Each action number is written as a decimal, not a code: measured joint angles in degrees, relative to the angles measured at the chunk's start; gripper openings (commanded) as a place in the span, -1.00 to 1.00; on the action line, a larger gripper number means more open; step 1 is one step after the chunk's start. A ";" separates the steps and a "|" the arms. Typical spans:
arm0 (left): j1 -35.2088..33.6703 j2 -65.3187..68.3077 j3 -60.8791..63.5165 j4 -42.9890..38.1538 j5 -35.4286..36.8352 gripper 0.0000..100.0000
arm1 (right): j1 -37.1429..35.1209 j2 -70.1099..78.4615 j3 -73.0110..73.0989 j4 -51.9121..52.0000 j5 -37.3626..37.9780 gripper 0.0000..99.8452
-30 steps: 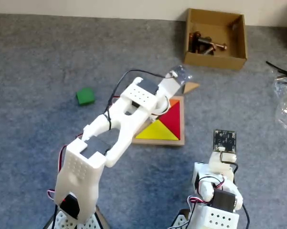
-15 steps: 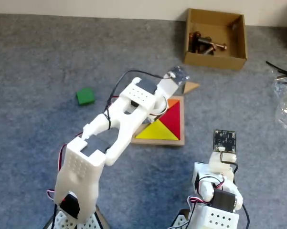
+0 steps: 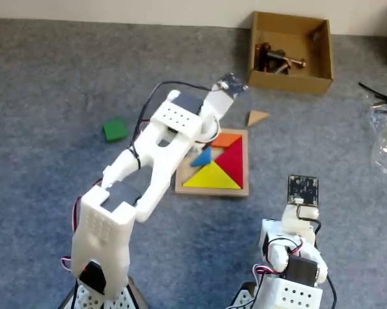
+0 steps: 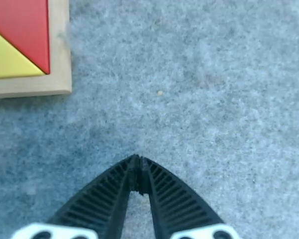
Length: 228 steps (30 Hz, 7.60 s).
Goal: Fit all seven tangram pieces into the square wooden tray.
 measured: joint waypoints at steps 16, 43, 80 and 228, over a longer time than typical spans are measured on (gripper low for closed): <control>0.26 -1.58 2.90 9.14 0.00 -0.99 | 0.00 0.00 0.00 0.00 0.00 -0.98; 0.18 -1.58 3.34 9.14 0.00 -0.99 | 0.00 0.00 0.00 0.00 0.00 -0.98; 0.26 -1.67 9.41 4.84 0.00 -0.99 | 0.00 0.00 0.00 0.00 0.00 -0.98; 2.46 -1.67 9.41 1.76 0.00 -0.99 | 0.00 0.00 0.00 0.00 0.00 -0.98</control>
